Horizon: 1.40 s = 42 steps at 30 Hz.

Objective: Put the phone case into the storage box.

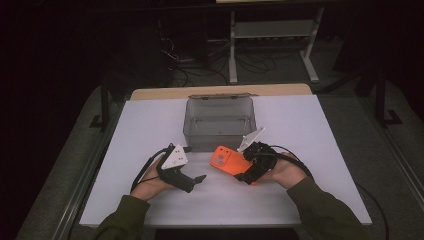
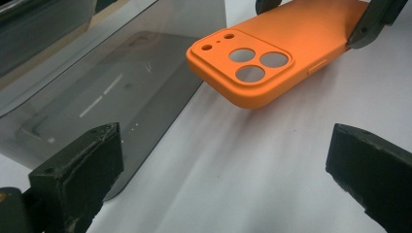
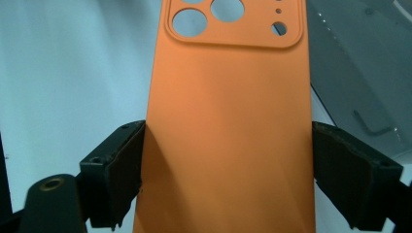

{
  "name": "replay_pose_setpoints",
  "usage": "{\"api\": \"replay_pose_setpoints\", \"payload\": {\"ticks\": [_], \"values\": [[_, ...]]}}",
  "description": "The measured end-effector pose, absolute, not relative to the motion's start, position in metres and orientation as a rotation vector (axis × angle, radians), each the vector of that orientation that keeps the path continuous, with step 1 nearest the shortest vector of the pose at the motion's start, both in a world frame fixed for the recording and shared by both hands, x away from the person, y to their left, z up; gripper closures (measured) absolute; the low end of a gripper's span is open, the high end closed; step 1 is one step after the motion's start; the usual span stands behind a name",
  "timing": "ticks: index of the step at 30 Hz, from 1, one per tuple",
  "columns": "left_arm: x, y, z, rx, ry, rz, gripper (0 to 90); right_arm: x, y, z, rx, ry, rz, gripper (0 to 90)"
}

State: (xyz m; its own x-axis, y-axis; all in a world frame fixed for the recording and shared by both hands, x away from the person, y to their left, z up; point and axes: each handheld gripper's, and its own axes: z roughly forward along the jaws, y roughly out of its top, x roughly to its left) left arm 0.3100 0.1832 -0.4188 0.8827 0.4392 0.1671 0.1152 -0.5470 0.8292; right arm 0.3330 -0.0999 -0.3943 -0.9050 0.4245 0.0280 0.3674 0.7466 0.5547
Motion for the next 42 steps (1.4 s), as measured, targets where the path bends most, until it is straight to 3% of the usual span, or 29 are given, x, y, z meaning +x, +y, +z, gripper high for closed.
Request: {"api": "replay_pose_setpoints", "payload": {"ticks": [42], "values": [[0.299,0.169,-0.421,2.247,0.183,0.713,0.0,0.334,-0.1,-0.395,0.653,2.844,0.867,15.5]]}}
